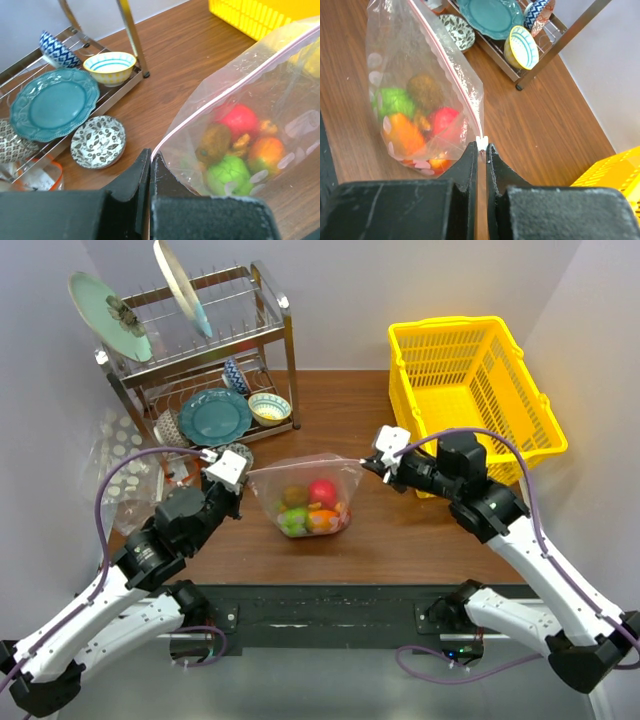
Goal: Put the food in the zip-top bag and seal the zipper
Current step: Zip the zipper food storage bag at the center of the board.
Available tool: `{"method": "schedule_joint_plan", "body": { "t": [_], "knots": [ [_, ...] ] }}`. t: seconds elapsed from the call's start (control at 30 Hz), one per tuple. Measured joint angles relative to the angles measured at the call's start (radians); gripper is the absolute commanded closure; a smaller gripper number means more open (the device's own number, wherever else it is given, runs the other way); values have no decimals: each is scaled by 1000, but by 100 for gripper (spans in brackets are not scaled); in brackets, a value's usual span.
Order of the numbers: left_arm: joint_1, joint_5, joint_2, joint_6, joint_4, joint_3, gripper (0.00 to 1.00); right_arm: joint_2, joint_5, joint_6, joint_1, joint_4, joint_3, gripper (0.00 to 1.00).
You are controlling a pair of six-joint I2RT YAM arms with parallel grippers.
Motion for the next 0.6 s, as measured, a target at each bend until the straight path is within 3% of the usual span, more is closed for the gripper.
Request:
{"method": "schedule_joint_plan", "body": {
  "t": [0.3, 0.5, 0.6],
  "knots": [
    [50, -175, 212, -22, 16, 80, 100, 262, 84, 155, -14, 209, 83, 100],
    [298, -98, 383, 5, 90, 154, 100, 535, 124, 256, -16, 313, 303, 100],
    [372, -66, 474, 8, 113, 200, 100, 656, 139, 290, -13, 361, 406, 100]
  ]
}}
